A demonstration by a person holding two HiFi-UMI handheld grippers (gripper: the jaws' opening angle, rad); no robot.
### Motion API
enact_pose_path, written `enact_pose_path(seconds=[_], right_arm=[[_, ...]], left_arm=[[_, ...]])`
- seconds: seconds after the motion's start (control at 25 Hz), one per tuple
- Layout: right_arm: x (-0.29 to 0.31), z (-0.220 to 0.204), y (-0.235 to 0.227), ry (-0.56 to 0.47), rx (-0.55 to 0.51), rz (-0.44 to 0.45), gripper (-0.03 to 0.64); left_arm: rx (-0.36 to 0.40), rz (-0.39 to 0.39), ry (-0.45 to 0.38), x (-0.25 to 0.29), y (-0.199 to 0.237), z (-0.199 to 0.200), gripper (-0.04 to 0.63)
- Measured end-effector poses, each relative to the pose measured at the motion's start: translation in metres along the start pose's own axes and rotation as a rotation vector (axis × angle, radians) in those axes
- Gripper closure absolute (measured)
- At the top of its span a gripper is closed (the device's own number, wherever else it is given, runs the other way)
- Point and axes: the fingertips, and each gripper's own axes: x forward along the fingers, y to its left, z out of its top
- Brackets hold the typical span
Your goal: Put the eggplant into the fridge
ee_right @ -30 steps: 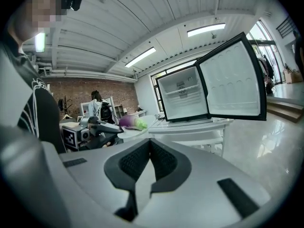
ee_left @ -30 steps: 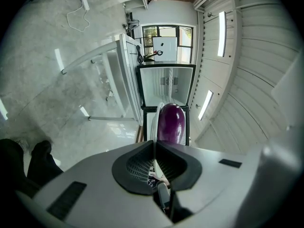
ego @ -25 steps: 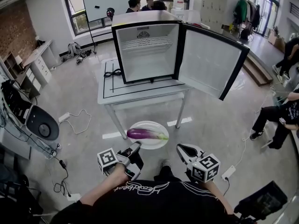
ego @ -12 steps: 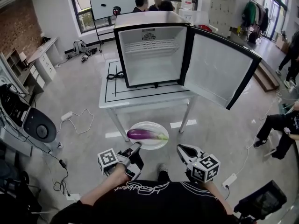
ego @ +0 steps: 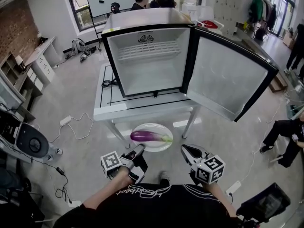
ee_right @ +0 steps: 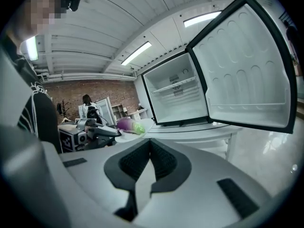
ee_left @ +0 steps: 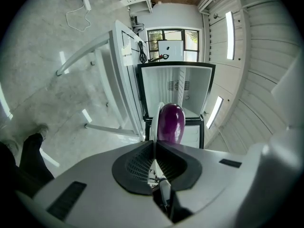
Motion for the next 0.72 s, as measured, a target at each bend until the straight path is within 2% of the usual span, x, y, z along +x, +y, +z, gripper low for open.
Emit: enact_pose_path(seconds=[0.44,0.72], right_arm=[[0.044,0.041,-0.079,0.003,0.008,0.004,0.609],[0.065,0.068,-0.115,-0.022,-0.02,0.029,0.609]], left_arm=[[-0.003,0.028,-0.009,0.087,-0.013,0.039,0.571],[0.023,-0.012,-0.02,0.135,-0.037,0.056,0.571]])
